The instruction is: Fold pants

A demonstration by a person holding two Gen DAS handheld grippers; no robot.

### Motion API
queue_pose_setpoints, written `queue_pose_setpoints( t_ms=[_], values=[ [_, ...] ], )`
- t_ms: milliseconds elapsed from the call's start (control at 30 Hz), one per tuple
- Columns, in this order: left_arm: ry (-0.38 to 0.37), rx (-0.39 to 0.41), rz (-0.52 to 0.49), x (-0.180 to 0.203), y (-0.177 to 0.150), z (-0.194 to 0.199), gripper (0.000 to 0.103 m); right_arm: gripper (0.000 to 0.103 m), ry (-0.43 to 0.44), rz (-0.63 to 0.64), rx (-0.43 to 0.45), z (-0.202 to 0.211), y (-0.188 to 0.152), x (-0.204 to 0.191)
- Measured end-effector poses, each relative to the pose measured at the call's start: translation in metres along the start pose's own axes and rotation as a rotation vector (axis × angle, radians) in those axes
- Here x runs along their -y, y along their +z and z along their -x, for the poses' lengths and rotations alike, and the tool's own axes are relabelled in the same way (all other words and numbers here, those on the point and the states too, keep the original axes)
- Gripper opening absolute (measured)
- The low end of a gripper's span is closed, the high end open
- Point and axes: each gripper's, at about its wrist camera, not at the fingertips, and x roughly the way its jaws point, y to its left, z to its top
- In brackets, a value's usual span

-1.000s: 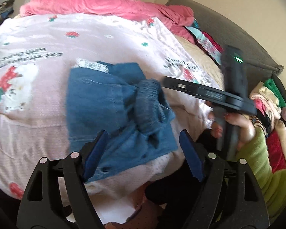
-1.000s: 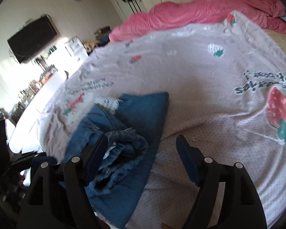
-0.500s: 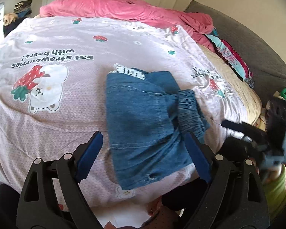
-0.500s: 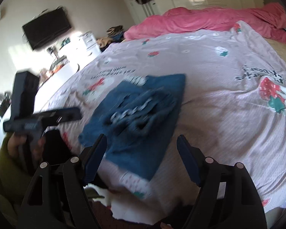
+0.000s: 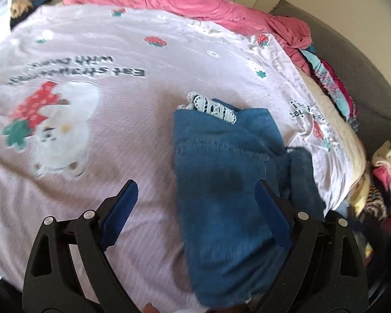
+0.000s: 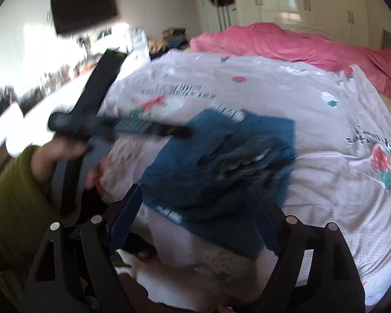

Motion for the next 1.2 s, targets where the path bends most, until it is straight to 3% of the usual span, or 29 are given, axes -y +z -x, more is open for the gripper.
queue_pose_setpoints(
  t_ms=[100, 167, 233, 500, 567, 600, 633, 800, 867, 967, 1200],
  values=[
    [-0.026, -0.029, 0.007, -0.003, 0.015, -0.017, 0.084, 0.068, 0.020, 0.026, -0.037, -0.014, -0.004, -0.014],
    [-0.021, -0.044, -0.009, -0.002, 0.023, -0.027, 0.075, 0.063, 0.005, 0.072, -0.045, -0.018, -0.006, -0.024],
    [-0.016, -0.068, -0.024, -0.003, 0.028, -0.039, 0.065, 0.056, -0.036, 0.184, -0.034, -0.021, -0.007, -0.039],
    [-0.017, -0.043, -0.049, -0.010, 0.028, -0.048, 0.064, 0.048, -0.177, 0.611, -0.054, -0.055, -0.005, -0.069],
    [-0.024, -0.029, -0.038, -0.014, 0.029, -0.047, 0.064, 0.037, -0.173, 0.605, -0.053, -0.064, -0.002, -0.064],
    [-0.025, -0.024, -0.035, -0.015, 0.029, -0.047, 0.064, 0.017, -0.140, 0.582, -0.058, -0.070, 0.000, -0.063],
    [-0.028, -0.018, -0.034, -0.016, 0.029, -0.045, 0.064, 0.011, -0.106, 0.566, -0.069, -0.072, 0.000, -0.064],
    [-0.044, -0.012, -0.026, -0.021, 0.029, -0.043, 0.064, 0.008, -0.007, 0.500, -0.097, -0.059, -0.013, -0.055],
    [-0.037, -0.010, -0.037, -0.019, 0.029, -0.044, 0.065, 0.008, -0.061, 0.463, -0.145, -0.068, -0.026, -0.040],
    [-0.035, -0.001, -0.043, -0.017, 0.028, -0.044, 0.066, 0.009, -0.043, 0.384, -0.135, -0.068, -0.030, -0.031],
    [-0.063, 0.040, -0.001, -0.024, 0.026, -0.028, 0.069, 0.032, 0.021, 0.279, -0.110, -0.043, -0.018, -0.016]
  ],
)
